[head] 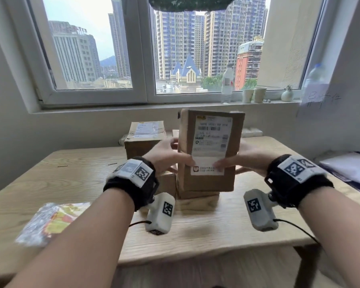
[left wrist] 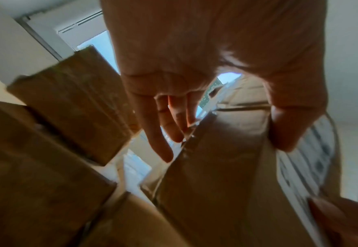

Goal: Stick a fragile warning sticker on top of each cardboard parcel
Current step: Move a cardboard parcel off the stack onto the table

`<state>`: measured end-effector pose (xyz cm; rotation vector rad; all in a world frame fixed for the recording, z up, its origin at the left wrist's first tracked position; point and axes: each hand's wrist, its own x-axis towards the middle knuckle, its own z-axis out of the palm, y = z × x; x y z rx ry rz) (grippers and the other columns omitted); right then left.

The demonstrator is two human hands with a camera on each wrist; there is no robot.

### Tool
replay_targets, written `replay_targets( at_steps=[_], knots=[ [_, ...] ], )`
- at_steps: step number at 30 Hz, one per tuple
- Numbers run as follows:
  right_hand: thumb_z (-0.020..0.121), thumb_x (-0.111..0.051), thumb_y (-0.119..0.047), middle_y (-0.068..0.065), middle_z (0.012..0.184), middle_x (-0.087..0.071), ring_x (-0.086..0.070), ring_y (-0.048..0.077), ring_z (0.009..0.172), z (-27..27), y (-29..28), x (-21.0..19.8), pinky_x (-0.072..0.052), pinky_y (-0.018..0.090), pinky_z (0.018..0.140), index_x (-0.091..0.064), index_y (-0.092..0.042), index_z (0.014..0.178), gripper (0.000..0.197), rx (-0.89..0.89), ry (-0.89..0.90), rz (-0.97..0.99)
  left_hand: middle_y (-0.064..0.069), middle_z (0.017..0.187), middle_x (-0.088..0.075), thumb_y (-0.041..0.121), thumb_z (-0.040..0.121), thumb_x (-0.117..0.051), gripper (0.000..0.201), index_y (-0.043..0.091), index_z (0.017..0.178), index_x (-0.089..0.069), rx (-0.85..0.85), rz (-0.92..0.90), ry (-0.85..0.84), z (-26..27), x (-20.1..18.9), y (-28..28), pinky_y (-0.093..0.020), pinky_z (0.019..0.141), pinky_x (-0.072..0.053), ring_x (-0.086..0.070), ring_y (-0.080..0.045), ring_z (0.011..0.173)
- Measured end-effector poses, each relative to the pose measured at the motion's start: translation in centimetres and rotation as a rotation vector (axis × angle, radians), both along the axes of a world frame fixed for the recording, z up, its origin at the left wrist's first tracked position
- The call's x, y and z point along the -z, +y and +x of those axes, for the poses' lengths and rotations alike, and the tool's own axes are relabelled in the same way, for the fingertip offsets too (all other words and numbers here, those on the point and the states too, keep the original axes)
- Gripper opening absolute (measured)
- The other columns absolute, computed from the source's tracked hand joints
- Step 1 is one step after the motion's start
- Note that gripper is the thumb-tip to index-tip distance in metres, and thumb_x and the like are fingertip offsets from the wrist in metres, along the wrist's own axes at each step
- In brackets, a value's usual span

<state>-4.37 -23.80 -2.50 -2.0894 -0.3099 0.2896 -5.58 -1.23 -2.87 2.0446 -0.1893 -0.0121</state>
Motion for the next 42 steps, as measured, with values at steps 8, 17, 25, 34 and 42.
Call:
replay_targets(
  at_steps=[8, 17, 25, 34, 42],
  knots=[
    [0.07, -0.08, -0.001, -0.002, 0.104, -0.068, -0.065, 0.017, 0.099, -0.7, 2.1, 4.3, -0.057, 0.045, 0.087, -0.056, -0.025, 0.103, 0.047, 0.011, 0.052, -0.166, 0.007, 0.089, -0.066, -0.002, 0.065, -0.081, 0.042, 0.022, 0.092, -0.059, -0.03, 0.156, 0.158, -1.4, 5.8, 1.4, -0.011, 0.056, -0.052, -0.063, -0.005, 0.077],
    [0.066, -0.073, 0.018, 0.0, 0.095, -0.069, -0.065, 0.018, 0.091, 1.5, 3.0, 6.8, -0.056, 0.05, 0.087, -0.059, -0.022, 0.087, 0.047, 0.079, -0.006, -0.108, 0.003, 0.113, -0.062, 0.015, 0.051, -0.09, 0.089, 0.024, 0.127, -0.044, -0.193, 0.268, 0.124, 1.7, 7.7, 0.6, -0.031, 0.091, -0.051, -0.06, -0.016, 0.105],
    [0.072, -0.076, 0.006, 0.005, 0.103, -0.071, -0.065, 0.022, 0.093, 1.6, 3.0, 5.8, -0.056, 0.045, 0.082, -0.063, -0.023, 0.087, 0.035, 0.038, -0.044, -0.143, 0.002, 0.108, -0.06, 0.017, 0.053, -0.091, 0.091, 0.019, 0.128, -0.04, -0.148, 0.306, 0.191, 1.8, 6.8, 1.1, -0.031, 0.087, -0.052, -0.06, -0.017, 0.102],
    [0.068, -0.086, -0.018, 0.012, 0.137, -0.051, -0.058, 0.019, 0.105, 0.3, 3.0, 1.7, -0.049, 0.031, 0.085, -0.018, -0.02, 0.153, 0.109, 0.139, -0.109, -0.067, -0.007, 0.113, -0.062, 0.003, 0.055, -0.086, 0.088, 0.01, 0.132, -0.043, -0.147, 0.336, 0.207, 0.5, 3.8, 1.2, -0.039, 0.083, -0.058, -0.063, -0.022, 0.102],
    [0.086, -0.068, -0.019, -0.002, 0.101, -0.069, -0.065, 0.014, 0.094, -1.8, 7.6, -2.4, -0.055, 0.039, 0.09, -0.068, -0.023, 0.1, 0.015, 0.116, -0.672, 0.044, -0.011, 0.08, -0.072, 0.002, 0.077, -0.063, 0.014, 0.008, 0.085, -0.074, -0.212, 0.287, 0.11, -2.1, 1.4, 4.2, -0.032, 0.07, -0.059, -0.066, -0.015, 0.065]
  ],
)
